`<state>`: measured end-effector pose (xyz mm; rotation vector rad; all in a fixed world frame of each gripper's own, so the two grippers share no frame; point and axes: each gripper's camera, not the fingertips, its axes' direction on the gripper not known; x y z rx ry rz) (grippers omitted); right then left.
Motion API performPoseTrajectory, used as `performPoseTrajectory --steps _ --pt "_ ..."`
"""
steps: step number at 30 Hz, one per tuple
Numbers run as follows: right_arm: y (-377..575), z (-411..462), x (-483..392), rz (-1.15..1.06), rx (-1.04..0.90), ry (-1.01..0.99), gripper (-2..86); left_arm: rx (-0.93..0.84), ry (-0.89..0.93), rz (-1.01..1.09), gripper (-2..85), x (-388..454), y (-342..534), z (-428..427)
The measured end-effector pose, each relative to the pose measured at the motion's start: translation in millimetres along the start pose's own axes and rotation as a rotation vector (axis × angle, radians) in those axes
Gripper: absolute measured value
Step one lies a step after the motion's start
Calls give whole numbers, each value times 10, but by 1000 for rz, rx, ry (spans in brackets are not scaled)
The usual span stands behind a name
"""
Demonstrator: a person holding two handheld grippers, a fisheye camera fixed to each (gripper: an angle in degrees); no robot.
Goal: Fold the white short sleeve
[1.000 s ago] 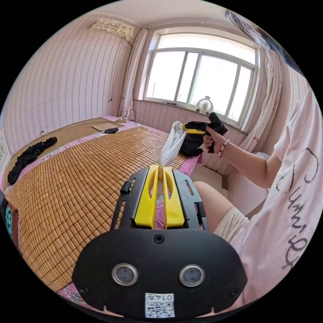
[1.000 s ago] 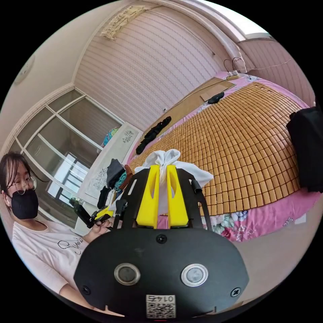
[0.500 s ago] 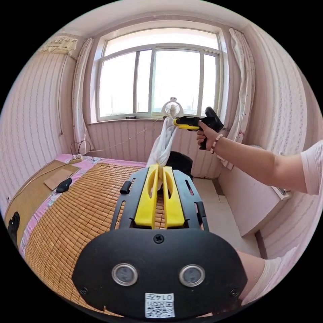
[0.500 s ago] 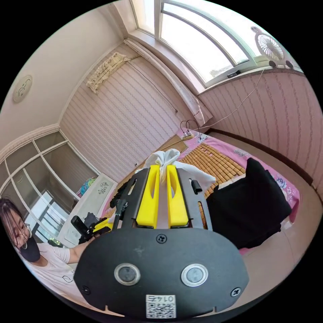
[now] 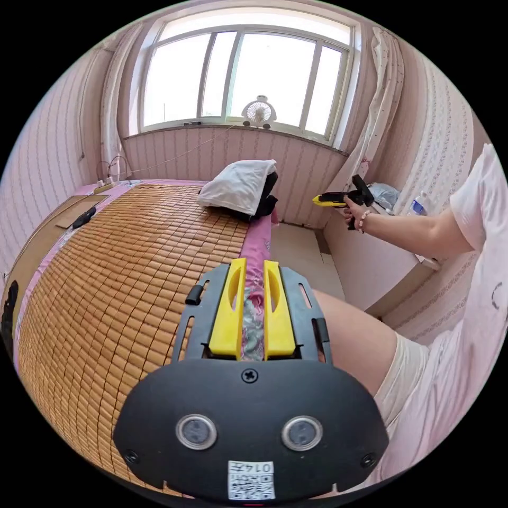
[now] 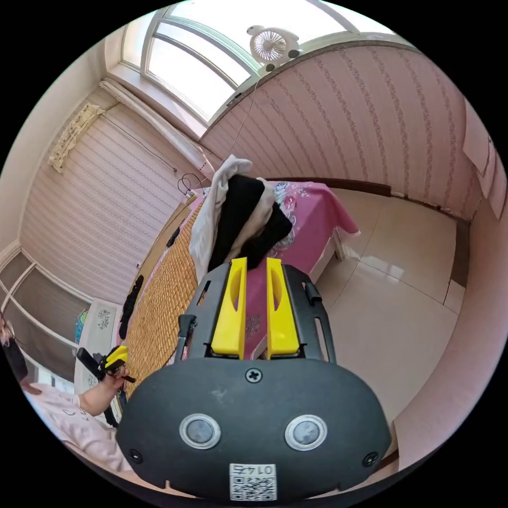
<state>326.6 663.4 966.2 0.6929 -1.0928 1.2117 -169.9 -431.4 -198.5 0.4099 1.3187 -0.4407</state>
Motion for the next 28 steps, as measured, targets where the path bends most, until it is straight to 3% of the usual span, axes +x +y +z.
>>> performPoseTrajectory --steps 4,8,11,15,19,22,26,28 --pt "1410 172 -143 13 -269 63 36 -123 -210 -202 51 205 880 -1056" --pt "2188 255 -546 -32 -329 70 6 -165 -439 -354 35 517 1396 -1907" --pt "2277 274 -1092 -187 -290 -36 2 -158 -573 -419 8 777 1633 -2490" --pt "2264 -32 -2172 -509 -98 -264 2 -107 -642 -522 14 938 1878 -3108" --pt "2956 -288 -3240 -868 88 -281 1 5 -710 -652 54 1083 2180 -3759" --pt "3660 -221 -3742 -971 193 -237 12 33 -770 -685 61 1218 2485 -4229" --pt "4463 135 -4238 -1122 131 -225 34 39 -927 -755 62 1431 2989 -4861" --pt "4903 391 -4569 -1195 1 -370 69 56 -1000 -833 62 1548 3402 -5272"
